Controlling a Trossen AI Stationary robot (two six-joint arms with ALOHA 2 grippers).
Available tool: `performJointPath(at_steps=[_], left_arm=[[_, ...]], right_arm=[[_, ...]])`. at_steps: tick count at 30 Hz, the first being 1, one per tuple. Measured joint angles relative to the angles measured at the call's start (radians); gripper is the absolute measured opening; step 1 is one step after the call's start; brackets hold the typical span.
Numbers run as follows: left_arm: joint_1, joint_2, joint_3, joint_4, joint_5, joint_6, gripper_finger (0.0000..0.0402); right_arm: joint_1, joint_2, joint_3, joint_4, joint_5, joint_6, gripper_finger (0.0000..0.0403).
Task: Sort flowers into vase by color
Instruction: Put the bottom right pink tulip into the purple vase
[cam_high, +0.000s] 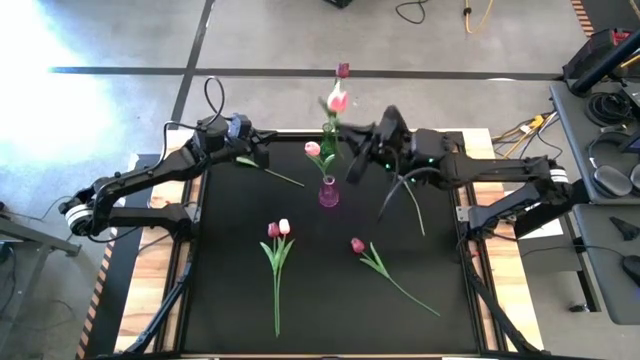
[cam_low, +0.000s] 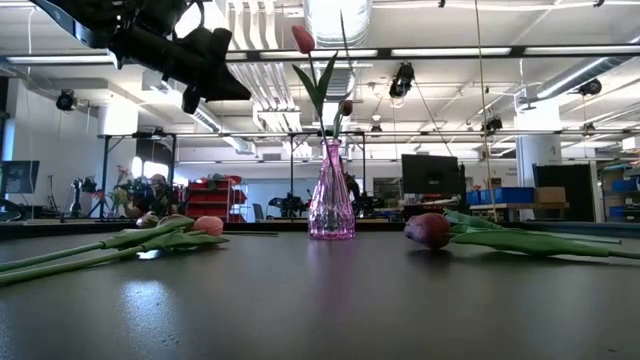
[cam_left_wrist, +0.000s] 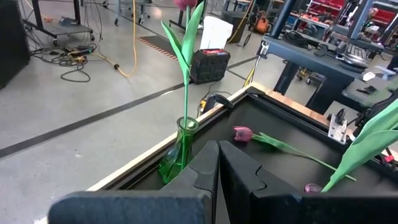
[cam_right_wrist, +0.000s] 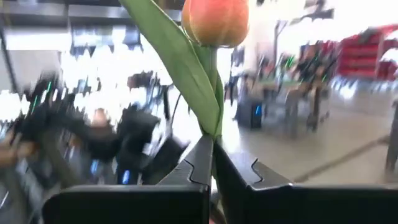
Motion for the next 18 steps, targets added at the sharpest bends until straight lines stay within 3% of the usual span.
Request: performJointPath(at_steps=[5,9,14,18], left_arm=[[0.000,0.000,0.000,0.001,-0.001,-0.001,0.0000],[0.000,0.000,0.000,0.004,-0.001,-0.004,0.0000],[0.000,0.000,0.000,0.005,-0.001,-0.010,0.0000],[0.000,0.000,0.000,0.005,-0.001,-0.010,0.0000]], right_arm=[[-0.062,-0.007,-0.171,0.305,-0.052,0.104,0.0009],[-0.063,-0.024,-0.294,0.453,-0.020,0.179,0.0009],[-0.047,-0.041,-0.356,0.482,0.067,0.241,0.0008],[-0.043,-0.027,-0.359,0.484,0.079,0.276,0.0008]])
